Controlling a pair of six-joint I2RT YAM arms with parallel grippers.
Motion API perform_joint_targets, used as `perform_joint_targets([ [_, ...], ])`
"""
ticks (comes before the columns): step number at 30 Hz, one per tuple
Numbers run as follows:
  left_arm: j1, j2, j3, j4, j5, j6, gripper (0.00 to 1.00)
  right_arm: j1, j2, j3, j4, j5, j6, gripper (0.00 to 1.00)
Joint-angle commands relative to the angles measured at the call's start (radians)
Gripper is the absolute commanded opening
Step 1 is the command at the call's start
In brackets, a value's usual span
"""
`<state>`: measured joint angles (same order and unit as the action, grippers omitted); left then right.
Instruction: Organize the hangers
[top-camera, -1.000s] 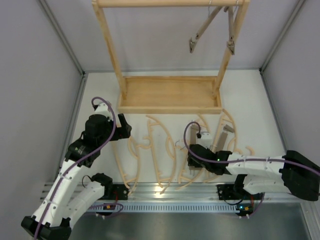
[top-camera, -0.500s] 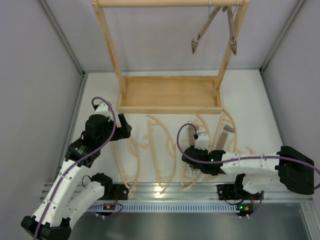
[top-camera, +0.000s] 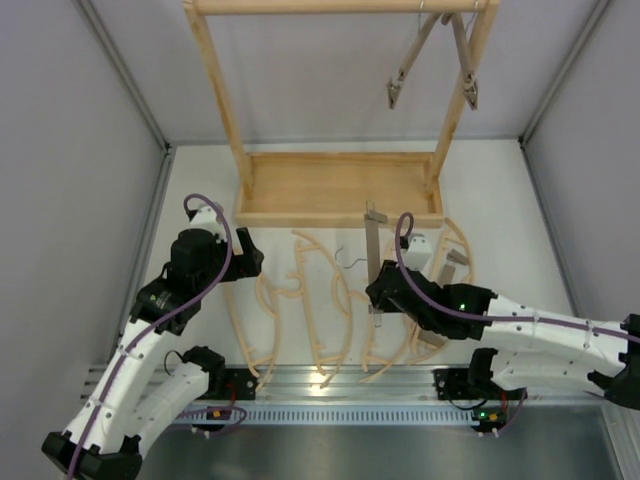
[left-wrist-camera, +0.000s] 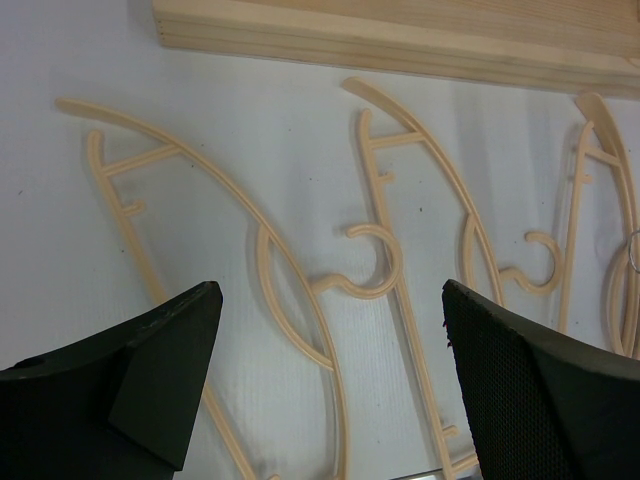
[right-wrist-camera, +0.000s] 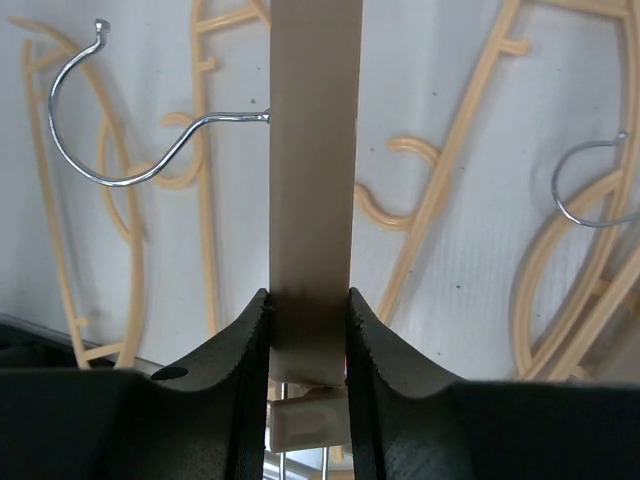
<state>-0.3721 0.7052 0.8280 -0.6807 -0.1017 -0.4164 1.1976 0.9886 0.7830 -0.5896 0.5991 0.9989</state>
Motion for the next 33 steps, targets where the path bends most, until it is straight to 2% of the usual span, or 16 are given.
perform_joint_targets([
  [1,-0.005,-0.003,-0.003,0.044,-0.001,0.001,0.95,-0.071,-0.012,0.053,0.216,-0.111,-0.072,0.00],
  [2,-0.005,-0.003,-0.003,0.044,0.000,0.001,0.95,-0.105,0.004,0.062,0.271,-0.233,-0.085,0.00],
  [4,-0.005,-0.001,-0.003,0.046,-0.001,0.001,0.95,-0.206,0.092,0.106,0.432,-0.379,-0.097,0.00],
  [5,-0.005,-0.001,-0.004,0.044,-0.001,0.001,0.95,-0.239,0.129,0.131,0.480,-0.510,-0.092,0.00],
  [8,-0.005,0.004,-0.003,0.044,-0.001,0.002,0.95,-0.332,0.277,0.237,0.667,-0.713,-0.015,0.00],
  [10,-0.005,0.008,-0.003,0.046,-0.004,0.001,0.95,-0.381,0.388,0.316,0.829,-0.825,0.055,0.00],
  [12,-0.005,0.010,-0.003,0.046,-0.006,0.001,0.95,-0.412,0.503,0.417,0.921,-0.901,0.168,0.00],
  [15,-0.007,0.011,-0.003,0.044,-0.007,0.002,0.95,-0.428,0.619,0.537,1.065,-0.955,0.295,0.00],
  [17,-0.007,0.013,-0.004,0.044,-0.009,0.002,0.95,-0.431,0.718,0.686,1.071,-0.978,0.328,0.00],
  [19,-0.008,0.014,-0.004,0.046,-0.010,0.002,0.95,-0.434,0.795,0.853,0.983,-0.975,0.317,0.00],
  [22,-0.008,0.014,-0.004,0.044,-0.009,0.001,0.95,-0.454,0.861,0.991,0.912,-0.976,0.316,0.00],
  [30,-0.008,0.020,-0.004,0.046,-0.004,0.001,0.95,-0.584,0.920,1.137,0.887,-1.027,0.360,0.00],
  [33,-0.010,0.022,-0.004,0.046,-0.004,0.001,0.95,-0.639,0.973,1.257,0.881,-1.094,0.386,0.00],
])
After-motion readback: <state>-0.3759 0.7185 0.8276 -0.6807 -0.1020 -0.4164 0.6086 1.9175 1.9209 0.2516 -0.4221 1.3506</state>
